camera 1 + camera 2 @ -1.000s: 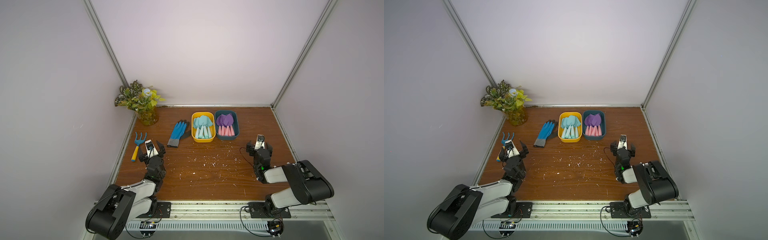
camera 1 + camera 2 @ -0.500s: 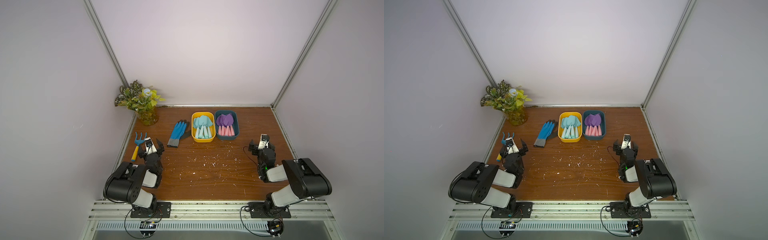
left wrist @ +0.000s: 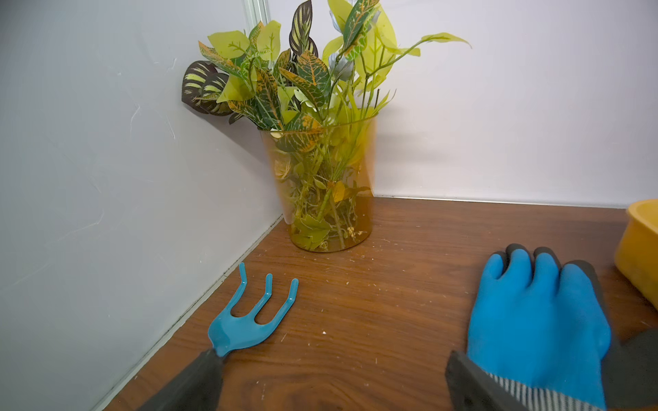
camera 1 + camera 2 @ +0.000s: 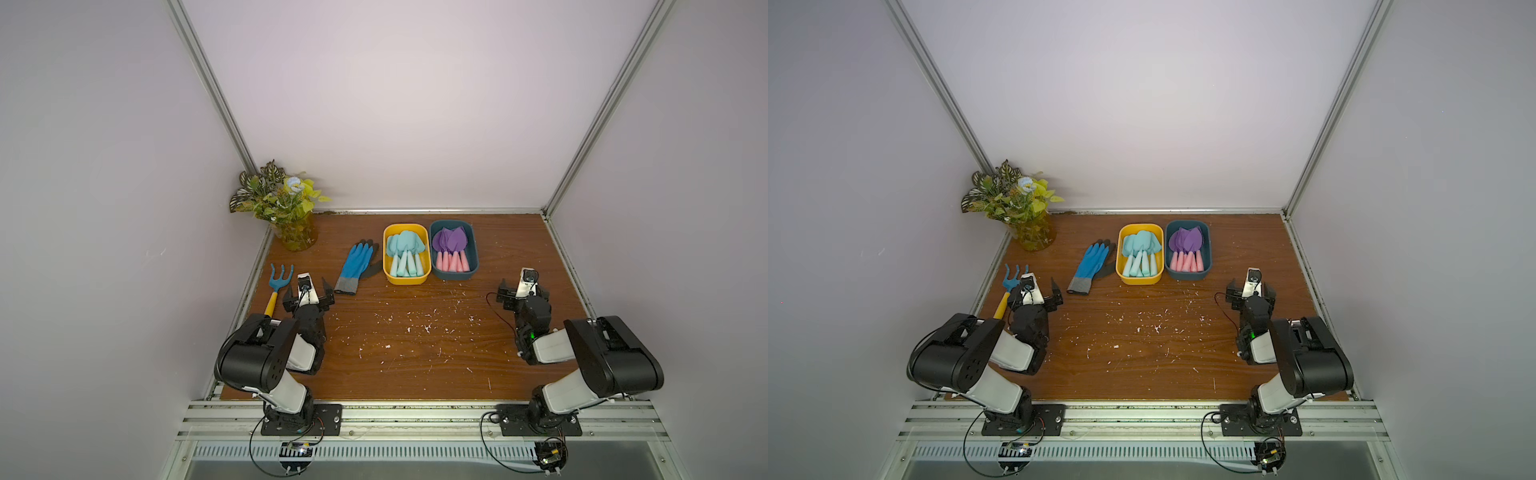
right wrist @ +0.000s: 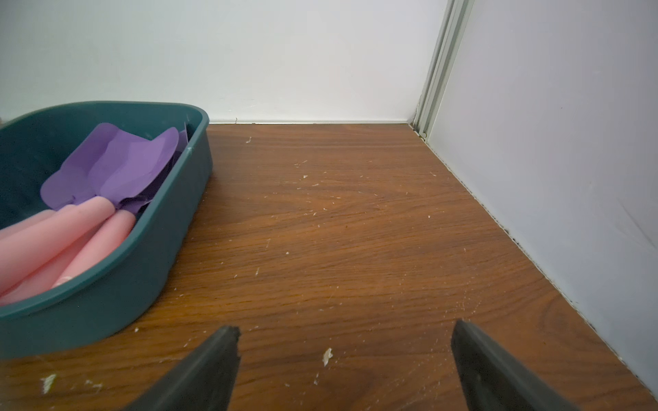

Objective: Sort the small shovels by color and place them into the storage box
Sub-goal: Reset both arms

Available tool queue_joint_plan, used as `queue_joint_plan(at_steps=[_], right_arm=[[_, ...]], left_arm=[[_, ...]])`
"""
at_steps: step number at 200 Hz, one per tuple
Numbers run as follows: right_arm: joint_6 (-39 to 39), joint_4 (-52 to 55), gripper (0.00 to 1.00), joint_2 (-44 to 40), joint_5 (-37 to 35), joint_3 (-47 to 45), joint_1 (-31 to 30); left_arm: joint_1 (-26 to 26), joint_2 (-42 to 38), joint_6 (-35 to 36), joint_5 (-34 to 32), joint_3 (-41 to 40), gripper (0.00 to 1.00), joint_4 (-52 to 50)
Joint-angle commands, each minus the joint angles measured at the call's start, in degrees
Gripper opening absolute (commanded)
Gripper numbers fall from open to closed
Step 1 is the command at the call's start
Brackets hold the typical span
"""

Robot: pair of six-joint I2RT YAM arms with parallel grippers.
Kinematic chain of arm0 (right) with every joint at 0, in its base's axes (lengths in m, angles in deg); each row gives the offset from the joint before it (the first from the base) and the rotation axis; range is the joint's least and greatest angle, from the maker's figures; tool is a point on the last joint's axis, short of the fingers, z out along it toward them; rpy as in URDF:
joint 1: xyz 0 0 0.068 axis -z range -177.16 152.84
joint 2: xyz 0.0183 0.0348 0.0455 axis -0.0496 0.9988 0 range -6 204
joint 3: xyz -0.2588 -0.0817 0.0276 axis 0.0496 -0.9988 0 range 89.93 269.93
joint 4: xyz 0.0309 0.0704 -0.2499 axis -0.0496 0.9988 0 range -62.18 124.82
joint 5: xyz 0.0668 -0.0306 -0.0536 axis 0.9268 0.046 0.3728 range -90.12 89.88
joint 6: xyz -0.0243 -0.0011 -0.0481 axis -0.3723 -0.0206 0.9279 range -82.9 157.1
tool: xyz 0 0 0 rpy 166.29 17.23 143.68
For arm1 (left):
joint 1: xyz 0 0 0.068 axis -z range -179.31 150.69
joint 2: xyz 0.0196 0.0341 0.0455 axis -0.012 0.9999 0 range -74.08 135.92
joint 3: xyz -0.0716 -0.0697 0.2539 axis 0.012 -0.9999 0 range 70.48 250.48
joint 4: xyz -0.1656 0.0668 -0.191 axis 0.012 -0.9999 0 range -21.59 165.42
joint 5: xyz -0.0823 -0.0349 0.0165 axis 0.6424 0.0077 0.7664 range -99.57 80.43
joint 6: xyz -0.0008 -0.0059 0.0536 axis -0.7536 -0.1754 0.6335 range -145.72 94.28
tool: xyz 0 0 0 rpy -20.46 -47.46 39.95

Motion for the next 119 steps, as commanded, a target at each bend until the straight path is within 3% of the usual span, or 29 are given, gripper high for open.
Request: queue_joint_plan(at_steps=[1,119], right_arm=[[-0.69,-1.37,0.99,-1.39,0.7,1.28,0.22],[-0.69,-1.38,0.99,-1.34,0.74,1.3,0.22]], left_arm=[[-0.78,0.18,0.62,0.49,0.86,0.99,1.16],[-0.78,0.19,0.67,0.53,1.85,0.99,-0.72]])
